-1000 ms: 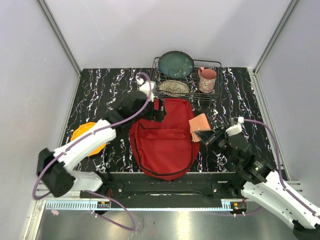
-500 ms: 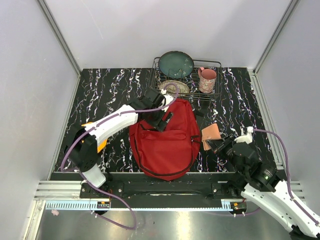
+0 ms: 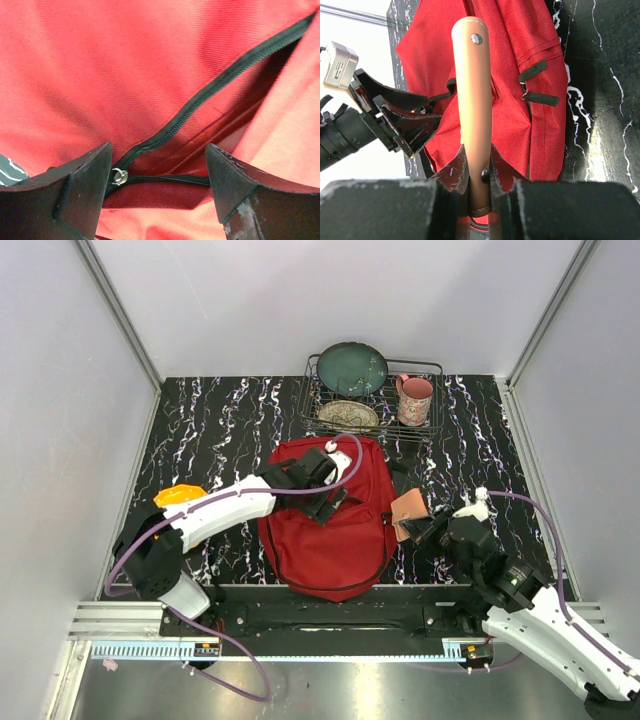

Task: Pack the student bag
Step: Place the personal item in the student bag.

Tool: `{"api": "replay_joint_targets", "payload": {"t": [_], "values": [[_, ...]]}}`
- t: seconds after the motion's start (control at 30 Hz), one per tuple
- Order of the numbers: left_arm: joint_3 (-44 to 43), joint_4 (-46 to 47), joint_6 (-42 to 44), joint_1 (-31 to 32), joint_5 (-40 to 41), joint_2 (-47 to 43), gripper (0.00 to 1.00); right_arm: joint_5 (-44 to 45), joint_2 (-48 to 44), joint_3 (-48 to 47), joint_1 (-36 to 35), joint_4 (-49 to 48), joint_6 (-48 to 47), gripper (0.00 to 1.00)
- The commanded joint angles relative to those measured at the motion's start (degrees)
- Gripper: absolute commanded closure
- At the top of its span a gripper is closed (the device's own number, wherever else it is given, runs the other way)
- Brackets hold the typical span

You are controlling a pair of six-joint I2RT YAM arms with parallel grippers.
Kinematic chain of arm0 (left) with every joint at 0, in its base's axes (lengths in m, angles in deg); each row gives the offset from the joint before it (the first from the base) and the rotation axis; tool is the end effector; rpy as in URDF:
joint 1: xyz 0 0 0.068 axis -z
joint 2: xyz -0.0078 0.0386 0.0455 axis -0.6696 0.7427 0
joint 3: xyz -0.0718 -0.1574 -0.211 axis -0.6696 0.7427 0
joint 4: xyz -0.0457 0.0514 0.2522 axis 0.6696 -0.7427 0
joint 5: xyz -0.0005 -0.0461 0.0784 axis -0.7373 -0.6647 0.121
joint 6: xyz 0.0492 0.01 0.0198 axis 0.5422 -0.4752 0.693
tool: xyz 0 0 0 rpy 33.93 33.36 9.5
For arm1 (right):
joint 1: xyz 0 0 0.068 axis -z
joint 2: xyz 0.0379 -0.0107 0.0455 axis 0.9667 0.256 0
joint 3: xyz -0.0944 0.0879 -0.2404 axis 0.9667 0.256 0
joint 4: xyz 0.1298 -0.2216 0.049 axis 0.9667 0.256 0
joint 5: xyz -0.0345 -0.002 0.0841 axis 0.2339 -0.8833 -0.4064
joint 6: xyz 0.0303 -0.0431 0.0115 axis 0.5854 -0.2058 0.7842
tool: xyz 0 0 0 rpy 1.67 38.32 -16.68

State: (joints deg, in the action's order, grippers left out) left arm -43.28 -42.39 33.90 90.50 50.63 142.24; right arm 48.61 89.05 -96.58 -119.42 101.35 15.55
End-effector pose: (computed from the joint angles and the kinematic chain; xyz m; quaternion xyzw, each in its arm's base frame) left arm 0.2164 -0.2397 0.2445 0.3360 0.9005 -0.0886 0.2614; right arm 0.0880 0.0706 0.2493 0.2431 0.8142 0.3458 0.3979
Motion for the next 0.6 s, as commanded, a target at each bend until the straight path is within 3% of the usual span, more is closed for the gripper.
{"api": "replay_joint_targets", "payload": {"t": [0.0, 0.3, 0.37, 0.5, 0.57], "values": [[2.7, 4.6, -3.1, 0.6, 9.9, -1.5, 0.2, -2.1, 1.5, 0.4, 0.0, -6.3, 0.3, 1.0], [3.8, 10.3, -4.1, 1.2, 18.6, 0.1, 0.25, -3.5, 2.7, 0.3, 0.0, -7.4, 0.3, 1.0], [3.9, 11.5, -4.2, 1.3, 19.8, -0.2, 0.3, -3.6, 2.8, 0.6, 0.0, -7.4, 0.5, 1.0], [4.0, 12.8, -4.6, 1.2, 21.2, -0.5, 0.49, -3.8, 3.1, 0.5, 0.0, -7.9, 0.4, 1.0], [4.3, 13.5, -4.7, 1.2, 21.8, -0.9, 0.52, -4.2, 3.6, 0.3, 0.0, -7.9, 0.1, 1.0]]}}
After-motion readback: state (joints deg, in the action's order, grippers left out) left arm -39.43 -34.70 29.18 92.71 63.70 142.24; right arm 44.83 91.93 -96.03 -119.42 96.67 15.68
